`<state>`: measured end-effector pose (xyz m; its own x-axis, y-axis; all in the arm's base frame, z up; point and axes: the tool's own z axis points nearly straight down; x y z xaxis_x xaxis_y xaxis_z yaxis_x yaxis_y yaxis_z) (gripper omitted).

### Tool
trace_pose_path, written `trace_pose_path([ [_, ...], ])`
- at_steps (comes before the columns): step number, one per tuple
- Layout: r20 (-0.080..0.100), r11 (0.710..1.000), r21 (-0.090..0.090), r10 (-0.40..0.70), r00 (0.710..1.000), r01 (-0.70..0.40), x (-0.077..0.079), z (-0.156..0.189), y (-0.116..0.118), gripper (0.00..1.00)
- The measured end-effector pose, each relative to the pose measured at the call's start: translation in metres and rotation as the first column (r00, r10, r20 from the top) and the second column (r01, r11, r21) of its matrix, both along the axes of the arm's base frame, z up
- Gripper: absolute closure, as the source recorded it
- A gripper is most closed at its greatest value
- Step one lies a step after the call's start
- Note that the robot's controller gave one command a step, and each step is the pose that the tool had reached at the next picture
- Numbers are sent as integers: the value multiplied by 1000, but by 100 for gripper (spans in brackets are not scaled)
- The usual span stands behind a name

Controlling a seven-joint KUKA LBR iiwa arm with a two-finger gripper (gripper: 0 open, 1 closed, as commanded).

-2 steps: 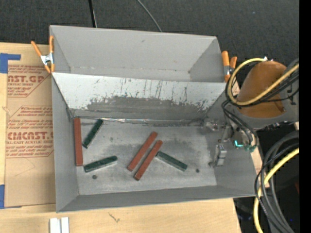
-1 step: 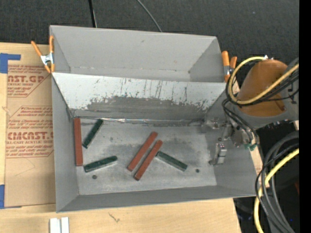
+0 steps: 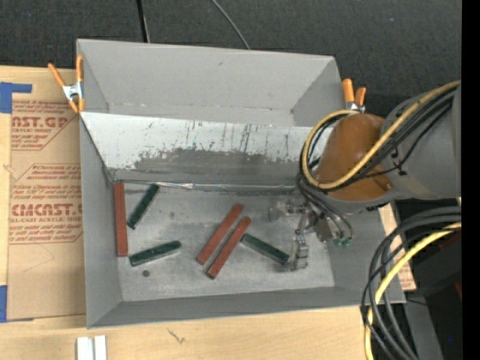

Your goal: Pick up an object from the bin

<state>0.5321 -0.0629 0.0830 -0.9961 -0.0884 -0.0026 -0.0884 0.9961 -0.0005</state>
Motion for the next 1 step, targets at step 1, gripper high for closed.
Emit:
trace_pose_path([
  [1,-4,998,2,-57,998,57,-10,32,-2,0],
])
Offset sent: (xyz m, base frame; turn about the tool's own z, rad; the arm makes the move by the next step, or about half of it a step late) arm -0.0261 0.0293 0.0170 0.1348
